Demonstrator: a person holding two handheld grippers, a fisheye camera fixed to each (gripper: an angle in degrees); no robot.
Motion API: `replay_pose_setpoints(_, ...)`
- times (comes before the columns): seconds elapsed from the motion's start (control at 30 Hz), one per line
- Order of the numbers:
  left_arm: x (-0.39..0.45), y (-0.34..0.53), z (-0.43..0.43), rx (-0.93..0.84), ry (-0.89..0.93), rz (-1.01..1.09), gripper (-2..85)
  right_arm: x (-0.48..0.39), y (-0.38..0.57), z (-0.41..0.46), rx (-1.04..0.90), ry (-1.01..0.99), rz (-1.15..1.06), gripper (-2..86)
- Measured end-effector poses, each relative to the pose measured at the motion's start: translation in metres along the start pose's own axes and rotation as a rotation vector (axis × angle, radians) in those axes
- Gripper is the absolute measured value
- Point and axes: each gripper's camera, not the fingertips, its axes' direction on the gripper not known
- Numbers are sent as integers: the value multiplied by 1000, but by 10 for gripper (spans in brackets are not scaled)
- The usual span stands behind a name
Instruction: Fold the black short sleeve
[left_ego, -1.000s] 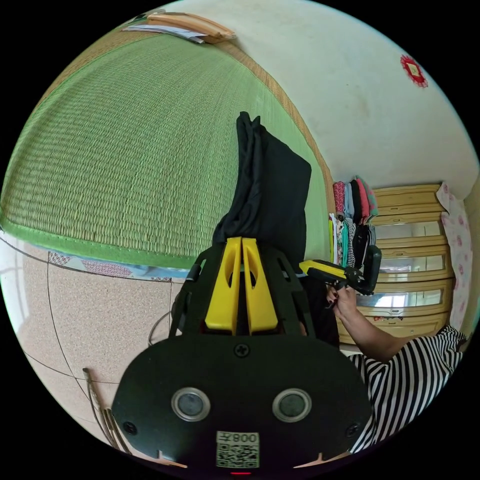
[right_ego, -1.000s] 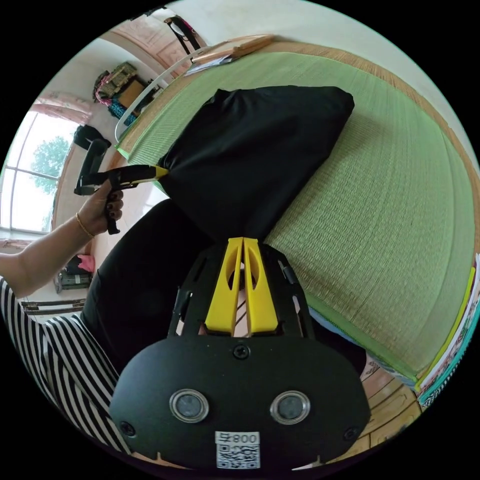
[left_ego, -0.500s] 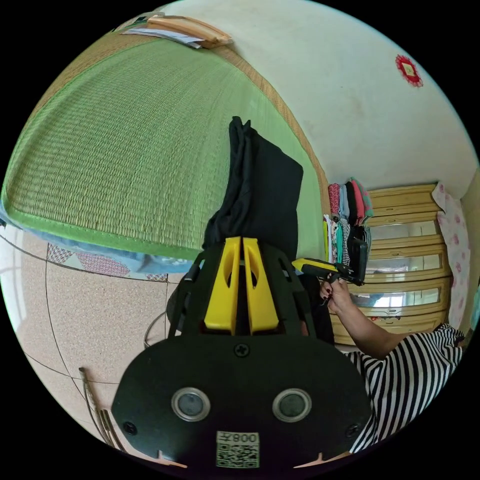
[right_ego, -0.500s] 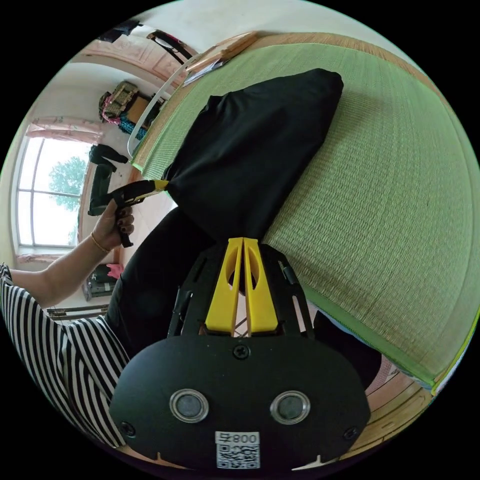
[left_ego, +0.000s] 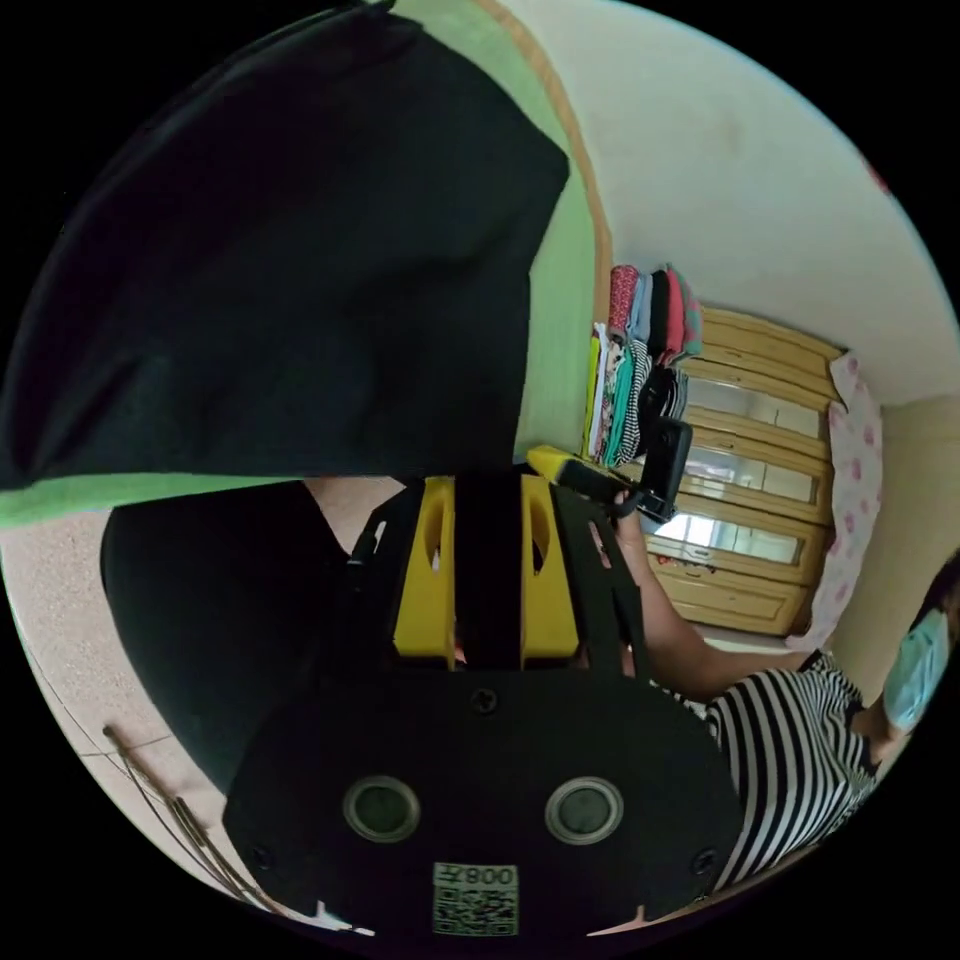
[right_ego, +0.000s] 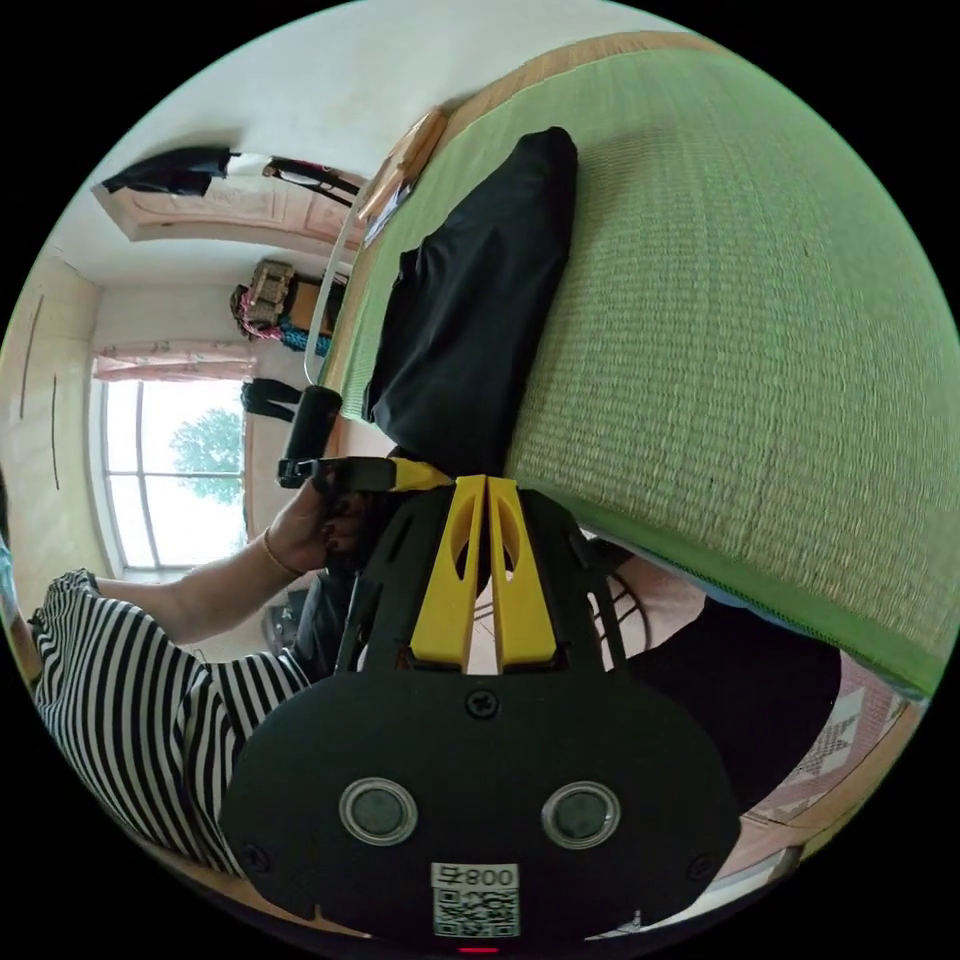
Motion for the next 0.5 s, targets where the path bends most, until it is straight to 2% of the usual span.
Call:
replay_pose_setpoints(0.17, -15, -25, -6, 9, 86, -97, 80, 49, -5, 18, 8, -157, 100, 68)
replay_pose_setpoints(0.5, -12, -51, -23, 25, 104, -75, 53, 99, -23, 64, 48, -372, 187, 76)
